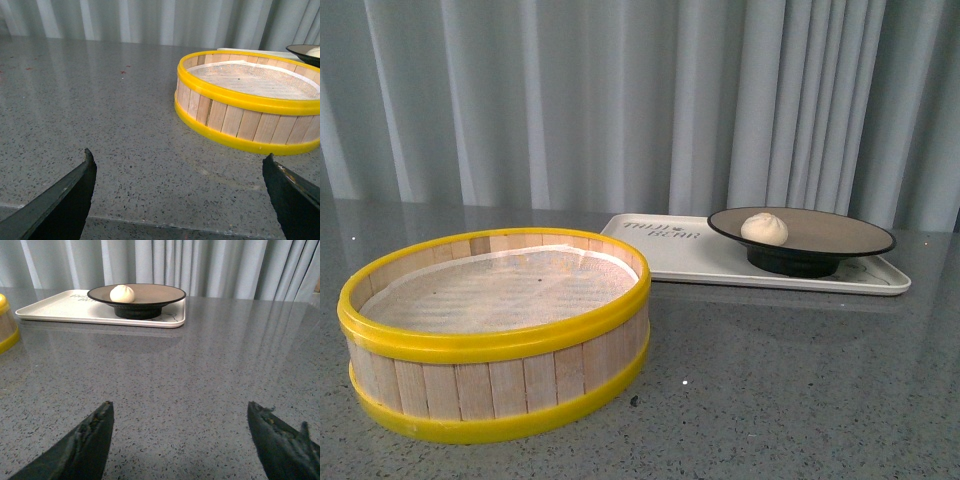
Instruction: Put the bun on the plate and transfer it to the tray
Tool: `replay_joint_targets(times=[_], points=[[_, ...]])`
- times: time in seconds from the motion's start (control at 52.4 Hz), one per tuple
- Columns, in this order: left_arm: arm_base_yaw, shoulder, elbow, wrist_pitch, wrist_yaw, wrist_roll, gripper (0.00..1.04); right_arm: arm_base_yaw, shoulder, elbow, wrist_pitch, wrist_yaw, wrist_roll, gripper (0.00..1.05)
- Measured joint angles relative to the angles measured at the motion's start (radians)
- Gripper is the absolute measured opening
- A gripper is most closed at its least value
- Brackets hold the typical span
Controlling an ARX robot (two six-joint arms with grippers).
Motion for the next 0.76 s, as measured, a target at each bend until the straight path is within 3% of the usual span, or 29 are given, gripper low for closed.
replay_joint_targets(times=[0.114,0.763], points=[[0.0,0.0,0.0,0.0,0.0,0.0,0.98,0.0,0.0,0.0,0.0,0.0,0.001,0.98],[0.0,0.0,0.0,0.0,0.0,0.0,0.98,0.0,0.0,0.0,0.0,0.0,0.0,0.96]])
